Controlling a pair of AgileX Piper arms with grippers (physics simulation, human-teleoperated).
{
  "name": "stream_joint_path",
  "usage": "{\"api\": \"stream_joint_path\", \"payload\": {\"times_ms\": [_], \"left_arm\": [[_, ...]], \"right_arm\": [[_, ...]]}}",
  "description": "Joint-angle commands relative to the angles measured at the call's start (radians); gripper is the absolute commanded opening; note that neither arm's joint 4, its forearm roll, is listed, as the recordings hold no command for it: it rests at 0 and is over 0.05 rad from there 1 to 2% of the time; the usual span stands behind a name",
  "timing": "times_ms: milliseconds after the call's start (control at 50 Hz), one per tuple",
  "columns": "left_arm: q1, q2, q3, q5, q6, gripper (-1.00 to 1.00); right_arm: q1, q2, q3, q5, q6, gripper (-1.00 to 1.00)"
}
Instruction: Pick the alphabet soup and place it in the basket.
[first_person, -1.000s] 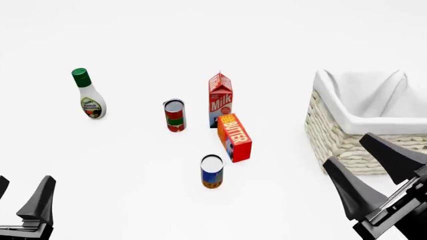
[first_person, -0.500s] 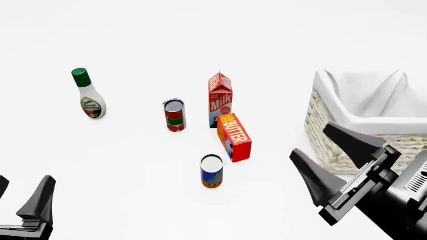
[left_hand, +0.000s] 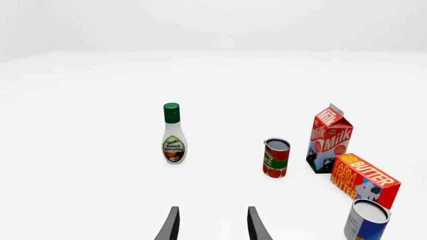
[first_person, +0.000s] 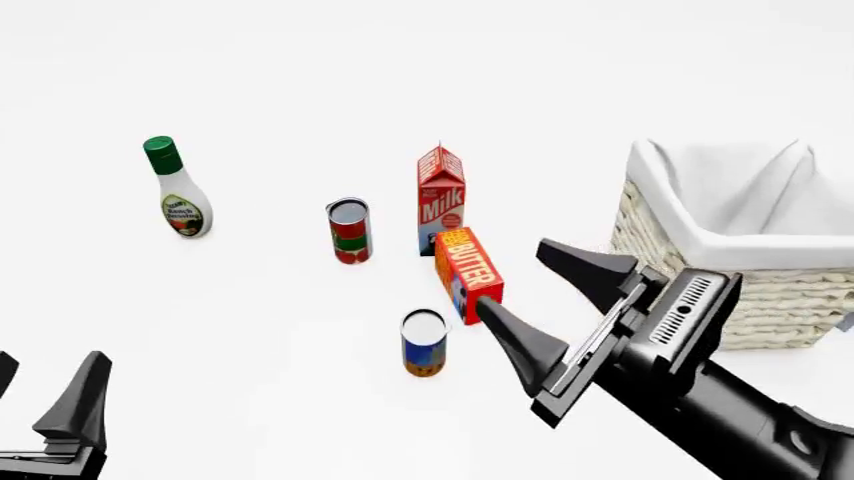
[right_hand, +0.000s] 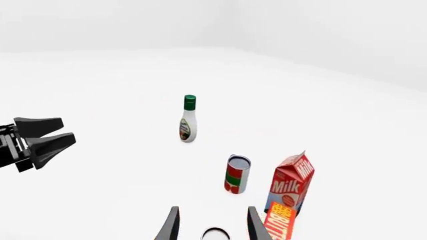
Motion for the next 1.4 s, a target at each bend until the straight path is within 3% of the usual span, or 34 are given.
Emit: {"api": "stream_joint_path", "payload": {"times_ms": [20, 1080, 1400], "left_arm": [[0.0, 0.0, 0.0, 0.0, 0.0, 1.0], [0.0, 0.0, 0.0, 0.0, 0.0, 1.0], [0.0, 0.0, 0.0, 0.0, 0.0, 1.0]], "right_arm": [[0.034, 0.091, -0.021, -0.055, 0.001, 1.0], [-0.049, 0.303, 0.02, -0.249, 0.081, 1.0], [-0.058, 0.427, 0.014, -0.335, 0.105, 1.0]]}}
